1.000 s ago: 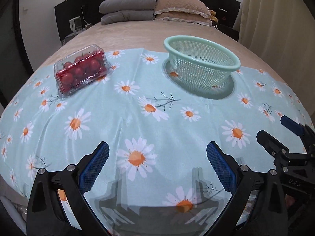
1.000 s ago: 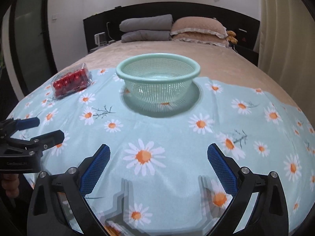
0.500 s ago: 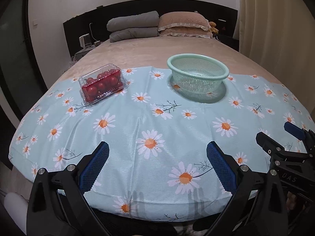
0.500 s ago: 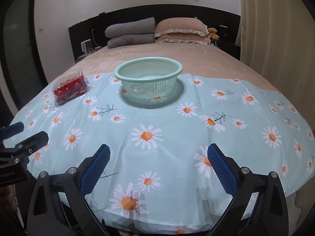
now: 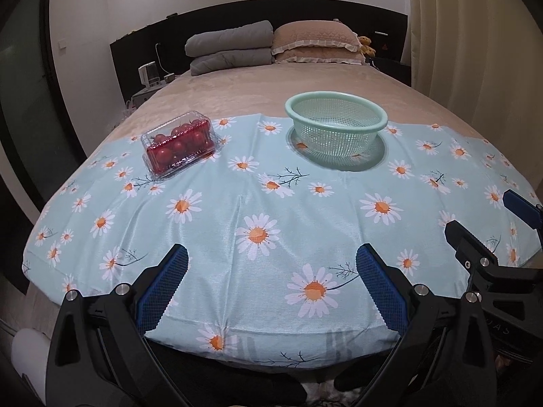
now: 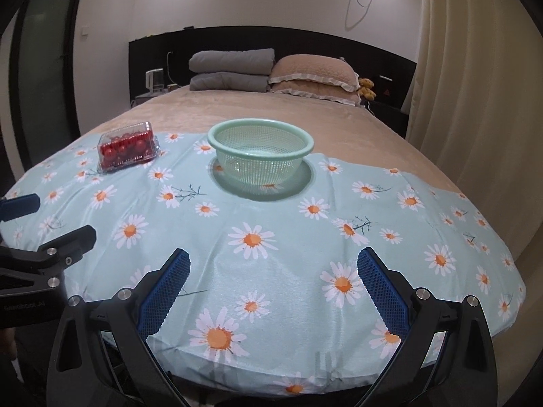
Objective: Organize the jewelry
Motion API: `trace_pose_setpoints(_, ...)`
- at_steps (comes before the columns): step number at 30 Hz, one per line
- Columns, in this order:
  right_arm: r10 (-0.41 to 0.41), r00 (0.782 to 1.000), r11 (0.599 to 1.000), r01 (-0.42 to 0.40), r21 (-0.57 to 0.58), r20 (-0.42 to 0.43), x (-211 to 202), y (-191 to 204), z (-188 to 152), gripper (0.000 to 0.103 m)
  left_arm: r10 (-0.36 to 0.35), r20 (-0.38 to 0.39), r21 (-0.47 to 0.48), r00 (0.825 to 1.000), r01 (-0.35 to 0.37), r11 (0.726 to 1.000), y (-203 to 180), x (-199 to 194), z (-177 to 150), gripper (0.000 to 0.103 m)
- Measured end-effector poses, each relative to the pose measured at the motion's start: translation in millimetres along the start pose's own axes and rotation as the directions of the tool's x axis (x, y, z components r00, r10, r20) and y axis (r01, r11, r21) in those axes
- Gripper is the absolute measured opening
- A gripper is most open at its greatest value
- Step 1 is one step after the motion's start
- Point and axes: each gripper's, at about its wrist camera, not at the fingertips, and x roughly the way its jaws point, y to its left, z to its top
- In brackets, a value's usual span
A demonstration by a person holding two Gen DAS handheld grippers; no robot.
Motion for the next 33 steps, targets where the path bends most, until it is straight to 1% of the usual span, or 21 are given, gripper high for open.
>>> trace_pose_setpoints(2, -0.007, 1.0, 1.0, 0.007, 0.002, 0.008, -4.4, -0.8, -0.2, 0.095, -0.018, -0.005, -0.014, 1.0, 0.018, 1.0, 1.7, 0.0, -2.0, 0.097)
trace_pose_setpoints(8, -0.021, 1.0, 1.0, 0.021, 0.005, 0.02, -9.7, -0.9, -1.5, 0.095, -0.012, -0.004, -0.006, 1.0, 0.012, 1.0, -1.9, -1.8, -3.3, 0.097)
trace_pose_setpoints(14, -0.025, 0.999, 1.0, 0.025, -0.003, 0.021, -10.6, 1.5, -1.8, 0.095, -0.006, -0.007, -0.019, 1.0, 0.006, 1.0, 0.8, -1.6, -4.3, 0.097)
trace_pose_setpoints(18, -0.044, 0.998, 0.999, 0.044, -0.002, 0.034, -12.7, 2.3, -2.4, 0.095, -0.023, -0.023, -0.026, 0.999, 0.023, 0.999, 0.7, -0.8, -8.8, 0.097)
trace_pose_setpoints(20, -0.041, 0.999, 0.999, 0.041, 0.006, 0.03, -12.2, 1.9, -2.8, 0.095, -0.025, -0.03, -0.027, 0.999, 0.024, 0.999, 0.9, -0.1, -9.5, 0.097)
trace_pose_setpoints(23, -0.044, 0.999, 0.999, 0.044, 0.007, 0.025, -11.1, 1.3, -2.6, 0.095, -0.033, -0.017, -0.034, 0.999, 0.032, 0.999, 1.7, -2.6, -9.8, 0.097)
trace_pose_setpoints(25, -0.056, 0.998, 0.998, 0.056, 0.008, 0.029, -11.8, 0.7, -2.3, 0.095, -0.028, -0.011, -0.038, 1.0, 0.027, 0.999, 2.4, -4.0, -9.5, 0.097)
trace_pose_setpoints(28, -0.081, 0.996, 0.997, 0.081, 0.007, 0.04, -13.4, -0.7, -1.7, 0.095, 0.001, -0.006, -0.05, 1.0, -0.001, 0.999, 5.4, -4.9, -8.0, 0.097)
trace_pose_setpoints(33, -0.094, 0.995, 0.996, 0.094, 0.012, 0.042, -12.7, -3.8, -0.7, 0.095, 0.027, 0.005, -0.062, 1.0, -0.027, 0.998, 8.6, -6.2, -5.1, 0.097)
